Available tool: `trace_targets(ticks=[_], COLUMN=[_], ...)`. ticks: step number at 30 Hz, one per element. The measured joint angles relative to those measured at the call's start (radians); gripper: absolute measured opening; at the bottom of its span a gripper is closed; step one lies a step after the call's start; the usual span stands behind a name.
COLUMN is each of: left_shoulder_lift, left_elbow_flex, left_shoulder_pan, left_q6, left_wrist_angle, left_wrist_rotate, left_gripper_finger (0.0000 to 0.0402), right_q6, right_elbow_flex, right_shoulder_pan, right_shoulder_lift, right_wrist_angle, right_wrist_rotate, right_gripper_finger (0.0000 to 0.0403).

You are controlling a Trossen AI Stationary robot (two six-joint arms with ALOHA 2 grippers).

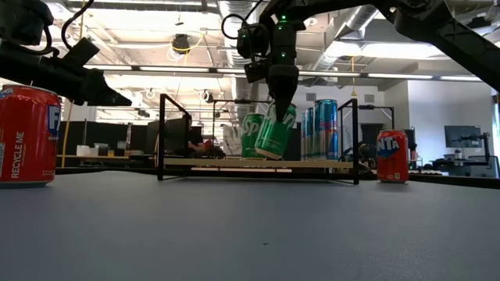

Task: Place canned beverage on shelf
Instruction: Put the top green soda can on the shelf aligned with the other green soda can

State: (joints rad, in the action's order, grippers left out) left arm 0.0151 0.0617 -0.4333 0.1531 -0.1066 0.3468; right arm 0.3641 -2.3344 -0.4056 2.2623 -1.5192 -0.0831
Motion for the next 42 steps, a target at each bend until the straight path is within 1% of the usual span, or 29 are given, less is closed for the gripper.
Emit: trace_targets(ticks=[9, 26, 38, 42], left_shoulder_lift=[0.0, 0.0, 0.0, 0.0], left_elbow_flex=[0.0, 0.0, 0.0, 0.0], left_shoulder_pan=[0.0, 0.0, 0.0, 0.0], left_q6=[0.0, 0.0, 0.0, 0.0], left_wrist_angle=[0.0, 0.0, 0.0, 0.0], left_wrist_rotate=[0.0, 0.0, 0.0, 0.0], left_gripper_finger=[0.0, 0.0, 0.0, 0.0], right_q6=[-0.023, -0.05, -0.052, -0.052], right_elbow_flex=[0.0, 0.0, 0.0, 0.0], right_shoulder_pan=[0.0, 0.0, 0.001, 0.013], right_shoulder_lift=[0.0, 0.0, 0.0, 0.0], right_wrist_angle=[-0.024, -0.018, 0.019, 0.02], right_wrist_rotate=[0.003, 0.004, 0.004, -0.038], right_gripper_finger=[0.0276, 0.0277, 0.0277, 0.0277])
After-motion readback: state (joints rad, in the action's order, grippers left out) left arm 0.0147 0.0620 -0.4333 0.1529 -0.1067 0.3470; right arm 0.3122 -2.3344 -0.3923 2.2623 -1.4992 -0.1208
